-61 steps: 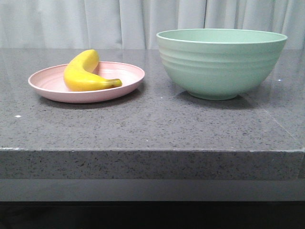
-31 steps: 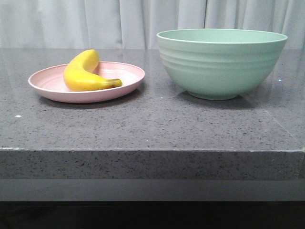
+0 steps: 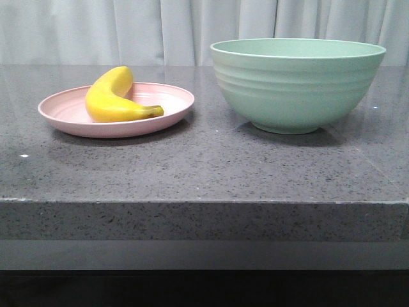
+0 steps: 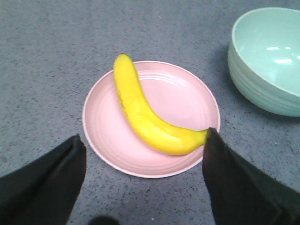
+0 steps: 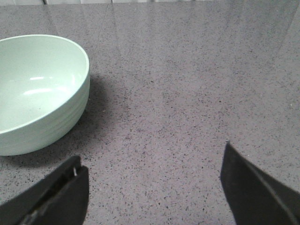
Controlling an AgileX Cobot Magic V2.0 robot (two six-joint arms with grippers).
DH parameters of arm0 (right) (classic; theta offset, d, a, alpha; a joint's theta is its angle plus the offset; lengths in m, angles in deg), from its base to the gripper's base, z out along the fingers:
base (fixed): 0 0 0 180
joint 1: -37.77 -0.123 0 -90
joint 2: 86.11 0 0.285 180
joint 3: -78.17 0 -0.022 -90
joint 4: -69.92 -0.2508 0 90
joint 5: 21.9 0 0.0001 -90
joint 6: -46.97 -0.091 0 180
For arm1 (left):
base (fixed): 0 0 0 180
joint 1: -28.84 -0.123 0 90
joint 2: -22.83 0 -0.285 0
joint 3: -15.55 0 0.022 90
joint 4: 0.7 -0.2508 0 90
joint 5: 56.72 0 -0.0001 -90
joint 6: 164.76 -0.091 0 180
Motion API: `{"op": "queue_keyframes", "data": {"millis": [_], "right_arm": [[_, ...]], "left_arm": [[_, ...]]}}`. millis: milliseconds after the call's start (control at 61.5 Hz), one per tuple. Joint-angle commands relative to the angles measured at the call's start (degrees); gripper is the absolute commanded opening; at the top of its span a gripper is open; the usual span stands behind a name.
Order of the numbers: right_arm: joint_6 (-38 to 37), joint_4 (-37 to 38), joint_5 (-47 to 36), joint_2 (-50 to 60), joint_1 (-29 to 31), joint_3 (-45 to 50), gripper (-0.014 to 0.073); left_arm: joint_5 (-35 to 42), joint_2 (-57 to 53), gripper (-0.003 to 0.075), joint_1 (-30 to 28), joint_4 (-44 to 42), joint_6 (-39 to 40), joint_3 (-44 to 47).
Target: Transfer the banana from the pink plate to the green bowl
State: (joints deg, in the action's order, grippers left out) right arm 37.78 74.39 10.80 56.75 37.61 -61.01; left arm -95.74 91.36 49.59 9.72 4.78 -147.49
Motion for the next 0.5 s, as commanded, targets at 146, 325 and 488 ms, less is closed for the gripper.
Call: {"op": "queue_keyframes", "data": {"millis": [146,325,488], "right_arm": [[0.08,0.93,-3.92,-0.60,-0.11,-1.34,0.0593],[0.08,0.93,-3.92,-0.60,-0.11,-1.34,0.0593],[0.08,0.93,-3.92,-0.60,-0.11,-1.34,0.0593]], "left_arm": [[-8.33,13.40,0.0515,6.27,-11.99,14.87,-14.15],[-18.56,24.76,0.0515,6.80,-12.70,20.54,-24.62],[-23.42,32.19,0.0515,6.80,-12.70,25.00,-31.31]]}}
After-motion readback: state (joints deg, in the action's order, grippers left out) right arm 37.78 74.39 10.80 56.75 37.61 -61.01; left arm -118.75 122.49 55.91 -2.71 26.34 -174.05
